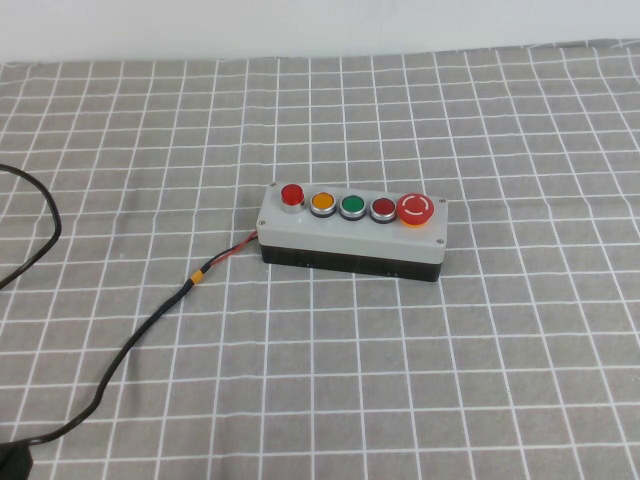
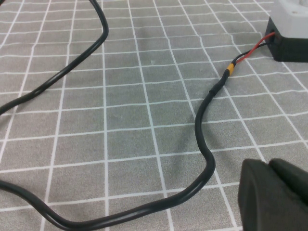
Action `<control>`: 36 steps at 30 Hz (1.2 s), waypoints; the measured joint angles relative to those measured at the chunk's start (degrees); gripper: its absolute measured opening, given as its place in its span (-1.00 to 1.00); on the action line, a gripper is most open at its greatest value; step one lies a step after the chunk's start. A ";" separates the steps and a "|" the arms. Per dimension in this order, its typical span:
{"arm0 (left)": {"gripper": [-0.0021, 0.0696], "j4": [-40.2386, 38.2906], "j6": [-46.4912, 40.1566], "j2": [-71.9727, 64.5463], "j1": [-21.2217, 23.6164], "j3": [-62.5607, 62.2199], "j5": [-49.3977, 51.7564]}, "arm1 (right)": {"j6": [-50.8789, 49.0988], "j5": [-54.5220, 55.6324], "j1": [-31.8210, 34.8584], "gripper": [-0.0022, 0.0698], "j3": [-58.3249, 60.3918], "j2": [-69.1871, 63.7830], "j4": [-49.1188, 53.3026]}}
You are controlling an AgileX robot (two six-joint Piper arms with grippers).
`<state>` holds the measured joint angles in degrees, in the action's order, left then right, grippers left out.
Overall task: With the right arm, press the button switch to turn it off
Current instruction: 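Press the lit red button on the button box to turn it off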
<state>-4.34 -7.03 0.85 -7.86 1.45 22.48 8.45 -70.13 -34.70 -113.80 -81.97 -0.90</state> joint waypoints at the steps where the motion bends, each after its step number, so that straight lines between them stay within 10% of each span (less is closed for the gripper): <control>1: -0.95 0.00 0.00 0.00 0.00 0.00 0.00 | -0.41 0.82 0.00 -0.98 3.40 2.30 0.11; 16: -0.95 0.00 0.00 0.00 0.00 0.00 0.00 | -3.58 22.36 0.11 -0.98 61.36 39.28 0.12; 36: -0.95 0.00 0.00 0.00 0.00 0.00 0.00 | -3.63 21.89 0.20 -0.98 64.96 42.80 -10.70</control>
<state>-4.34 -7.03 0.85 -7.86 1.45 22.48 4.82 -48.24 -34.50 -48.84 -39.17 -11.60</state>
